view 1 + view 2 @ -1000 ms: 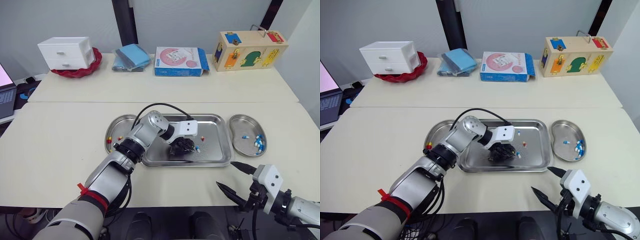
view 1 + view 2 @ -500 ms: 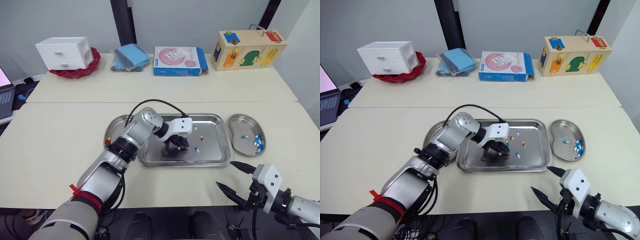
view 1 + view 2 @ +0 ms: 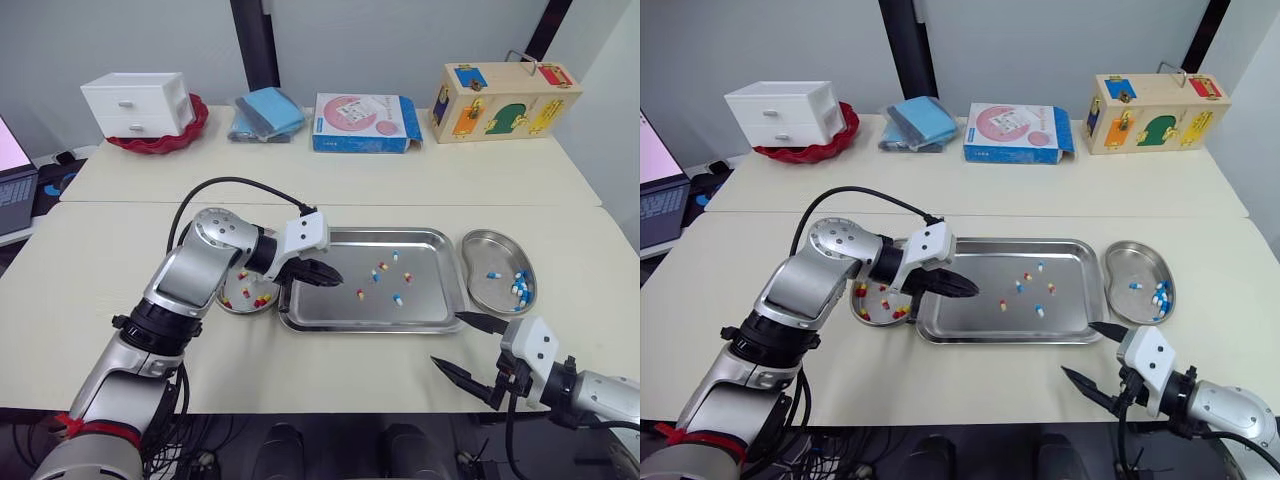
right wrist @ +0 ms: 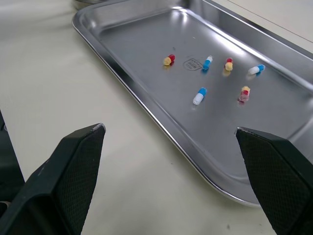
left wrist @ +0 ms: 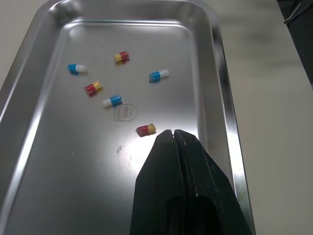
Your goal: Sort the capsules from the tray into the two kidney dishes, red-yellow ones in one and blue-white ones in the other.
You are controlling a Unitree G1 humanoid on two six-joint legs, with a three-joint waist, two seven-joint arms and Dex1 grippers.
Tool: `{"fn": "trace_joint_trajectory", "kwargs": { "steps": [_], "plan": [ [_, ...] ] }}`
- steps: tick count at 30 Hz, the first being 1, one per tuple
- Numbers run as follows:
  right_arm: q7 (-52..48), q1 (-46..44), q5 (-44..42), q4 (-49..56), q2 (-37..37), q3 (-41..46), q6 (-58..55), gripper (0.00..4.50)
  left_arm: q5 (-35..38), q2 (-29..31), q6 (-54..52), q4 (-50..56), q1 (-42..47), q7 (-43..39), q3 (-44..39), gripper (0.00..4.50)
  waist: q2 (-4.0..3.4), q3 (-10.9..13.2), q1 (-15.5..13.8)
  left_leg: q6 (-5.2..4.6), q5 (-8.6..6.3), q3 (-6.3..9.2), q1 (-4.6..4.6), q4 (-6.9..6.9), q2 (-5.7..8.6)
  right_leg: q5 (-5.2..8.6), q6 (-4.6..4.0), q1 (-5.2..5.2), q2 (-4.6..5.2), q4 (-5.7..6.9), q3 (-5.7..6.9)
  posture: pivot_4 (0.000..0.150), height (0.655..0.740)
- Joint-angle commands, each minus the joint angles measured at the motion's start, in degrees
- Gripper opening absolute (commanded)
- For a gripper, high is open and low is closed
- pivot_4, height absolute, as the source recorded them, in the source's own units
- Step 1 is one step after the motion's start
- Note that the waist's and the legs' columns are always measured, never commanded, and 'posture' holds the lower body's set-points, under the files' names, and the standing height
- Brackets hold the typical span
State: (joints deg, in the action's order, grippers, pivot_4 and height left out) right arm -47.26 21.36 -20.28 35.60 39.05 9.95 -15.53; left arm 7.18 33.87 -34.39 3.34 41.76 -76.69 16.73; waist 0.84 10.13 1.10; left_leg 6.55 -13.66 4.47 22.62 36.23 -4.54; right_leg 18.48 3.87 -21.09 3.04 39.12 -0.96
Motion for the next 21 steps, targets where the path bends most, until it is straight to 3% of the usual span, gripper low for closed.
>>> {"fn": "trace_joint_trajectory", "kwargs": {
  "steps": [1,5,8,21],
  "plan": [
    [-0.07,-0.34,-0.77,1.37,0.58,0.75,0.28,4.50,0.13,-1.42,2.80,-1.41,0.72,2.23,0.48,0.53,0.00,0.00,0.02,0.00,0.00,0.00,0.00,0.00,0.00,0.00,0.00,0.00,0.00,0.00,-0.01,0.150,0.7078],
    [0.92,0.25,-0.63,2.70,0.07,0.30,-0.42,4.50,-1.16,-4.17,2.49,-3.83,0.40,5.07,3.46,1.90,0.00,0.00,0.05,0.00,0.00,0.00,0.00,0.01,0.00,0.00,0.00,-0.01,0.00,0.00,-0.02,0.150,0.7078],
    [1.91,0.88,-0.52,3.61,-0.45,0.00,-0.82,4.50,-2.48,-5.59,1.00,-5.30,-0.16,7.78,5.04,2.66,0.00,0.00,0.08,0.00,0.00,0.00,0.00,0.01,0.00,0.00,0.00,-0.01,0.00,0.00,-0.01,0.150,0.7078],
    [3.91,1.86,-0.34,4.76,-1.17,-0.83,-1.31,4.50,-3.16,-10.66,-4.98,-5.52,-5.27,18.57,5.82,2.66,0.00,-0.01,0.24,0.00,0.00,0.01,-0.01,0.02,0.00,0.00,0.00,-0.01,0.00,0.01,-0.02,0.150,0.7078]
  ]
}}
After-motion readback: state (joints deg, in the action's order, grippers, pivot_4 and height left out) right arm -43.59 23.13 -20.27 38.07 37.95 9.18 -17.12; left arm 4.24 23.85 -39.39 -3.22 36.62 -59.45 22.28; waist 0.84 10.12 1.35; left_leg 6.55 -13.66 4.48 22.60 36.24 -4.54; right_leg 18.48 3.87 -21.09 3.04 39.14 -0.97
